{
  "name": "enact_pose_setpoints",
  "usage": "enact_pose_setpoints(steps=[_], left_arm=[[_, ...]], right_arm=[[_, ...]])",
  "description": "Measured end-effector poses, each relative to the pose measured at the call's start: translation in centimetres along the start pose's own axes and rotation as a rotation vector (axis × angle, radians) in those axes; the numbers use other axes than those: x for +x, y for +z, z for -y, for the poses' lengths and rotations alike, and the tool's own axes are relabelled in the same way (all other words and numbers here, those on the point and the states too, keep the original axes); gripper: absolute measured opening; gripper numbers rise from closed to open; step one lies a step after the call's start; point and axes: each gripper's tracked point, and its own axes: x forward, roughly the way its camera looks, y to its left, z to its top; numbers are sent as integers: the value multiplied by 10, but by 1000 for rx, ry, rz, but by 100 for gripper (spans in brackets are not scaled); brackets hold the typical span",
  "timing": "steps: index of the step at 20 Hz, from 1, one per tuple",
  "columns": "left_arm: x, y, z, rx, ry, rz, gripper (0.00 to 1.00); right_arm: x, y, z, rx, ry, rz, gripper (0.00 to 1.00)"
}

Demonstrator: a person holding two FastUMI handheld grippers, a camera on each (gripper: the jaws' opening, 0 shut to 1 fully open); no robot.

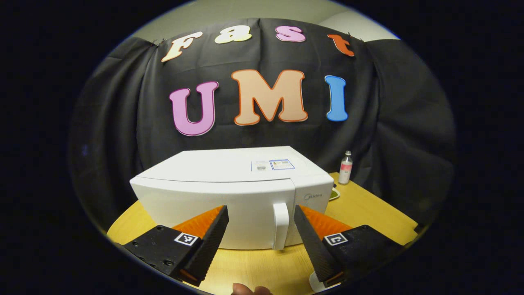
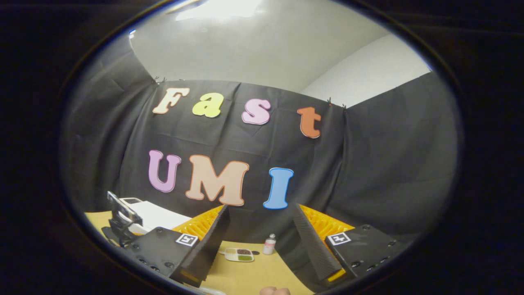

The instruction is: Open the microwave oven with the left hand, put the food in, and close the microwave oven.

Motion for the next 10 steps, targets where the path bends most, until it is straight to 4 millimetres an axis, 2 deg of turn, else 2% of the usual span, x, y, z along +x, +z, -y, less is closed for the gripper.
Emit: enact_pose_setpoints(steps=[1, 5, 10], left_arm=[[7, -9, 5, 10, -9, -26, 96], [26, -35, 14, 14, -16, -97, 93], [43, -56, 13, 10, -2, -173, 92]], right_arm=[[-1, 2, 2, -7, -4, 4, 96], [-6, 0, 12, -16, -27, -2, 98], [-7, -1, 23, -26, -48, -5, 98]])
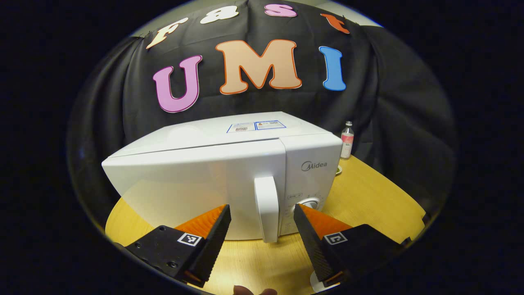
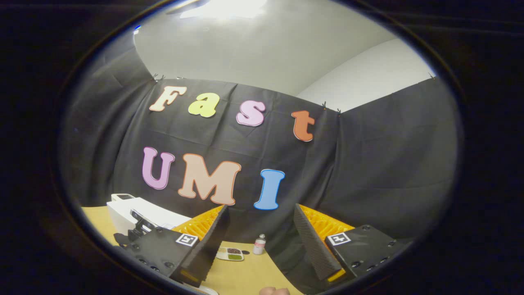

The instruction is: Open the microwave oven with the left hand, put the food in, and close the microwave oven.

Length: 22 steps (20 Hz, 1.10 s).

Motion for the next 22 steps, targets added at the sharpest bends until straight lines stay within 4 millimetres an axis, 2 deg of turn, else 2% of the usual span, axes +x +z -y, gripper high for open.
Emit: enact_pose_setpoints(steps=[3, 5, 6, 7, 8, 9, 13, 22], left_arm=[[3, -1, 3, -14, -13, -11, 89], [4, 1, 5, -4, -19, -11, 82], [5, 2, 6, 4, -19, -14, 70], [7, -1, 7, 12, -25, -28, 62], [-2, -3, 13, 21, -33, -48, 36], [5, -4, 10, 25, -34, -52, 24], [6, -4, 10, -12, -51, -39, 19], [6, -4, 12, 37, -88, -53, 9]], right_arm=[[-2, -3, 0, 2, 2, -15, 98], [-1, -2, 1, -1, 1, -16, 96], [1, -3, 0, 2, 4, -18, 96], [1, -3, -1, 7, 6, -19, 96], [0, -3, -2, 11, 9, -20, 97], [0, -3, -2, 11, 10, -21, 96], [-1, -2, 0, 13, 9, -18, 98], [-3, -3, -8, 24, 37, -28, 96]])
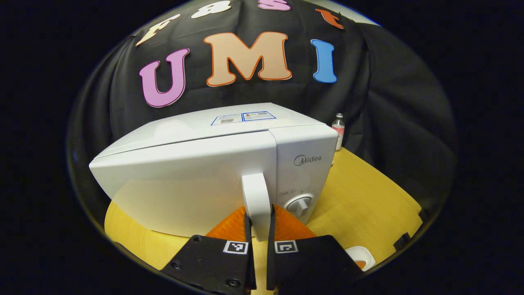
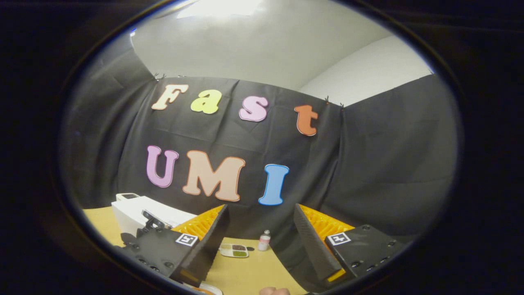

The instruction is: Open the microwave oven with the left hand, put the food in, and close the microwave oven.

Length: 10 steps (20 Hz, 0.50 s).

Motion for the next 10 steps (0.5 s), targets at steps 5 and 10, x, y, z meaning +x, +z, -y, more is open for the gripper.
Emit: enact_pose_setpoints(steps=[5, 10], left_arm=[[-2, 2, 0, 2, -11, -2, 6], [-4, 1, 0, -12, -18, -10, 6]], right_arm=[[-3, 3, 1, 13, 1, 3, 96], [-8, 1, 5, -11, -8, -2, 96]])
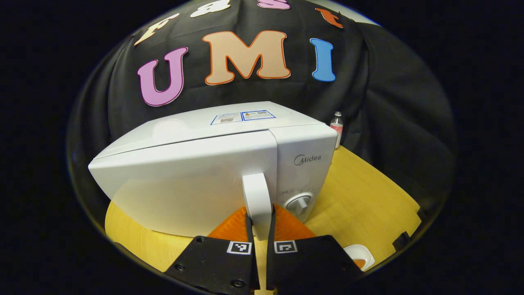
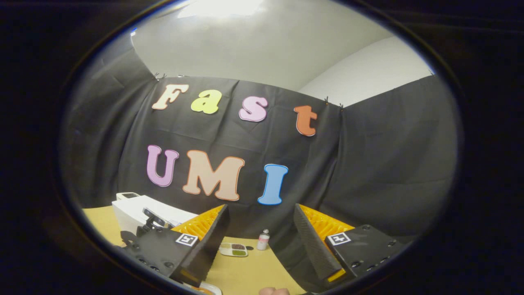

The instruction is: Open the microwave oven with the left hand, put the food in, and close the microwave oven.

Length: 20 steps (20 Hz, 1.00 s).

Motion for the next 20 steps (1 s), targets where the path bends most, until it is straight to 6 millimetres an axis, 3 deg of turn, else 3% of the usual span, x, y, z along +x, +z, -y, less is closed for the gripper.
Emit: enact_pose_setpoints(steps=[9, 11, 13, 16, 20], left_arm=[[0, -1, 2, -8, -45, 10, 4], [-10, -12, 4, -32, -59, -17, 2], [-35, -15, 7, 15, -85, 36, 2], [-85, -42, 2, 8, -122, 38, 1], [-148, -76, -22, 16, -110, 41, 3]], right_arm=[[7, -3, 8, -24, -23, -2, 98], [10, -6, 9, -27, -27, -7, 98], [11, -11, 9, -23, -32, -13, 96], [14, -19, -6, 6, 2, -32, 97], [14, -34, -37, 24, 64, -57, 97]])
